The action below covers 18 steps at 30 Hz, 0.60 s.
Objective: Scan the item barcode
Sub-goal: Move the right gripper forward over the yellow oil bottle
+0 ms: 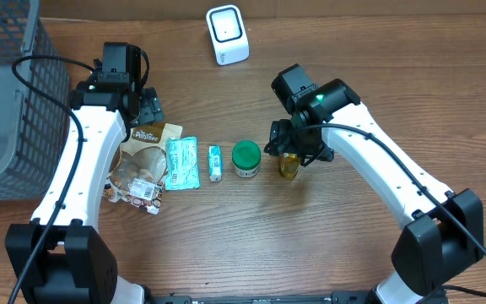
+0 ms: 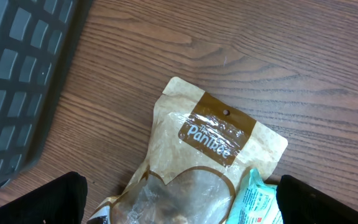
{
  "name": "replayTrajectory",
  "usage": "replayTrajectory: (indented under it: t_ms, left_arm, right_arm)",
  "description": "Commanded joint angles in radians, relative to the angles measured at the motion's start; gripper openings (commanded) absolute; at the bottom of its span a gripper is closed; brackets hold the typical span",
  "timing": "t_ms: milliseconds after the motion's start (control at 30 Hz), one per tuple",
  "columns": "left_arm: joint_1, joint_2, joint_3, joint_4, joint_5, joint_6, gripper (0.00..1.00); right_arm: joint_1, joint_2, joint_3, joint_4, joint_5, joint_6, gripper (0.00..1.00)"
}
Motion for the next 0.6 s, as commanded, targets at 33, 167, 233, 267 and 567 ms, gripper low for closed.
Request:
replayTrajectory:
  t_ms: [33,167,233,267,567]
  left_arm:
    - [-0.007,0.008,0.003,0.002,-0.014,0.001,1.0]
    - [-0.007,0.008,0.003,0.002,-0.013,0.001,0.99]
    - [-0.007,0.008,0.003,0.002,-0.013,0.001,1.0]
    - [-0.007,0.008,0.003,0.002,-0.014,0.001,1.0]
    - [-0.007,0.008,0.003,0.002,-0.013,0.001,1.0]
  right_arm:
    - [0.011,-0.001,-0.037,0.013,0.017,0.003,0.9]
    - [0.011,0.0,-0.049,0.03,0.016,0.003,1.0]
    - [0.011,-0.001,-0.049,0.043,0.016,0.003,1.0]
    - [0.011,0.0,-0.049,0.048,0.016,0.003,1.0]
    - [0.011,0.0,-0.049,0.034,0.016,0.003,0.79]
